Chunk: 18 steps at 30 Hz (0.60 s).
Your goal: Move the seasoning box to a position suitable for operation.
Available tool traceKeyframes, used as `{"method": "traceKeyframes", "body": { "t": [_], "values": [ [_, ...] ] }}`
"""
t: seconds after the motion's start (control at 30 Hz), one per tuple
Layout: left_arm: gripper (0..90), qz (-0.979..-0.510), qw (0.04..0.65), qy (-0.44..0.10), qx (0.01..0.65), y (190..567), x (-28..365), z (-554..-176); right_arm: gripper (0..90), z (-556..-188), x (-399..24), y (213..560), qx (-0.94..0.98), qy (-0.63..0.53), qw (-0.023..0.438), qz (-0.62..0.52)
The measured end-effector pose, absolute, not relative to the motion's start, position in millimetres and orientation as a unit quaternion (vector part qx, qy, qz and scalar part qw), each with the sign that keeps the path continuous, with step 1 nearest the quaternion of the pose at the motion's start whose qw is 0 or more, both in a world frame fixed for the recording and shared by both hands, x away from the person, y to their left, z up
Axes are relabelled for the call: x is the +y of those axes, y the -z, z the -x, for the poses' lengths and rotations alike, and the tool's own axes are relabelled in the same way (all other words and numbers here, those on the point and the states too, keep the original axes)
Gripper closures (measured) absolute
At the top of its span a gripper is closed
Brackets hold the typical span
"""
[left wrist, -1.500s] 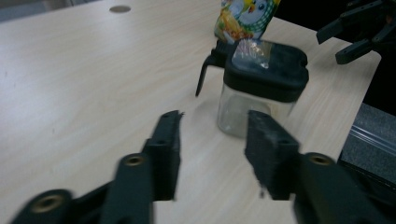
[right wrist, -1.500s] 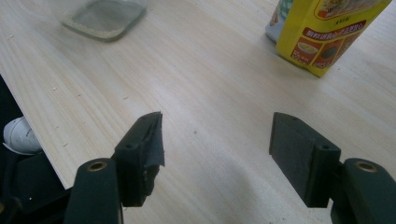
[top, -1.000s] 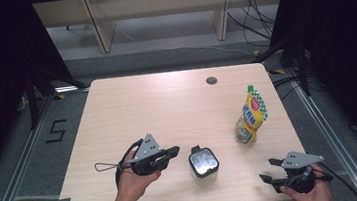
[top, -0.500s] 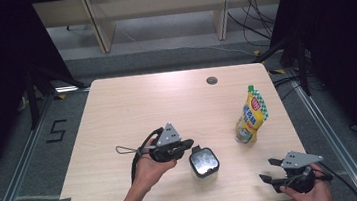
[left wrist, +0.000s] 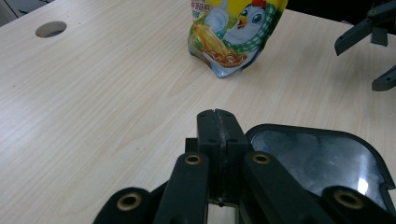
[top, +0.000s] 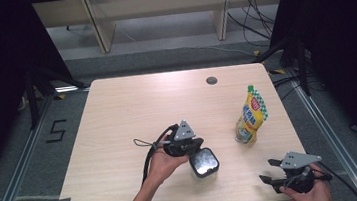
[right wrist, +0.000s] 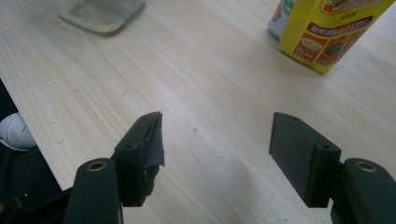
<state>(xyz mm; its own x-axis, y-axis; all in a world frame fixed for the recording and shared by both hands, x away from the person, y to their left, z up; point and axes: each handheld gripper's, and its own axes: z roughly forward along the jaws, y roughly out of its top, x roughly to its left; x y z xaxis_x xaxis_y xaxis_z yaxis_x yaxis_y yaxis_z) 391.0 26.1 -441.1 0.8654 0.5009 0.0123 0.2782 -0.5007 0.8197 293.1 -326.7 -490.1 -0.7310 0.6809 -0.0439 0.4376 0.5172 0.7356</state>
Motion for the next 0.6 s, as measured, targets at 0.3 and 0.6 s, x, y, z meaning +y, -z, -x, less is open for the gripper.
{"method": "traceKeyframes", "body": {
  "t": [0.3, 0.6],
  "values": [
    [89.2, -0.86, 0.425, -0.122, 0.255, 437.3, 41.3, -389.7, 35.7, -292.5, -326.6, 490.2, 0.855, -0.364, 0.164, -0.331],
    [89.1, -0.849, 0.437, -0.1, 0.28, 439.5, 70.7, -384.1, 35.7, -291.2, -326.0, 490.2, 0.853, -0.365, 0.158, -0.338]
  ]
}}
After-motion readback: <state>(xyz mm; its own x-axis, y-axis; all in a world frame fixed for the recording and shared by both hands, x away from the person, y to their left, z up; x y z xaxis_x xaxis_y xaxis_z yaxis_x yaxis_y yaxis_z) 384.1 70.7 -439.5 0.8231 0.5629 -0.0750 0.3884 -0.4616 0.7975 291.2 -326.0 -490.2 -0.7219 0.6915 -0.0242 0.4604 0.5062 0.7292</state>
